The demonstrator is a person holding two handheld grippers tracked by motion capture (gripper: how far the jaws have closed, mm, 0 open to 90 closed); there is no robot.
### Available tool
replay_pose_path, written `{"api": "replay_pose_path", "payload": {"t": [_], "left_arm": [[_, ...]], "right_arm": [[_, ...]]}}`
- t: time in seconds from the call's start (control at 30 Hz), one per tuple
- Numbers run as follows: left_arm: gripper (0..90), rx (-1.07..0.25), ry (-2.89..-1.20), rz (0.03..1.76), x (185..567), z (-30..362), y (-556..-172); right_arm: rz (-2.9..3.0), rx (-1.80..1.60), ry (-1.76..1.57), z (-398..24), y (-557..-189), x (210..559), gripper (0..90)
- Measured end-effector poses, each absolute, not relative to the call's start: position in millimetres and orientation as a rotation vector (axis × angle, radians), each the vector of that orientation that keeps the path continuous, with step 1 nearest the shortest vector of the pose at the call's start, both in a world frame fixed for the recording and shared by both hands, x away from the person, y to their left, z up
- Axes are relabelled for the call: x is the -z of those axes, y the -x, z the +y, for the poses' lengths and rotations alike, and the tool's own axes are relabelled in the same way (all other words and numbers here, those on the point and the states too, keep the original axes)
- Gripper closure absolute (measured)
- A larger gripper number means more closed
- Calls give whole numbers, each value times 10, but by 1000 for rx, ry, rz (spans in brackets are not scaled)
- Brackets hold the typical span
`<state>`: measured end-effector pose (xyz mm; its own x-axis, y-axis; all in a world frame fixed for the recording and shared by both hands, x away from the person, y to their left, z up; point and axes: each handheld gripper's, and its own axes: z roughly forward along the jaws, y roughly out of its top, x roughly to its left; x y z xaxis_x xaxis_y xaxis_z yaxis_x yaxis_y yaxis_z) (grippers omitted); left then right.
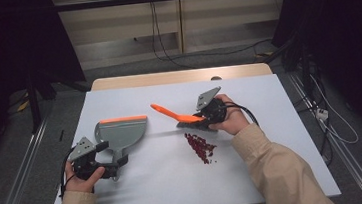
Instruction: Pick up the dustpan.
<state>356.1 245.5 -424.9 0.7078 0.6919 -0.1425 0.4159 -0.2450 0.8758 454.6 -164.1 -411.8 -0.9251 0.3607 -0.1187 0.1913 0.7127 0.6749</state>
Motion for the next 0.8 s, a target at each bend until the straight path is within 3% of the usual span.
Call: {"api": "replay_pose_path", "payload": {"t": [0.47,0.8], "left_arm": [[49,-332,-1881,860,4254,2431,-3567],[50,-332,-1884,858,4255,2430,-3569]], "right_arm": [[2737,-1075,-297,-1736,-4219,4100,714],[2677,-1173,-352,-1802,-4205,4050,713]]}}
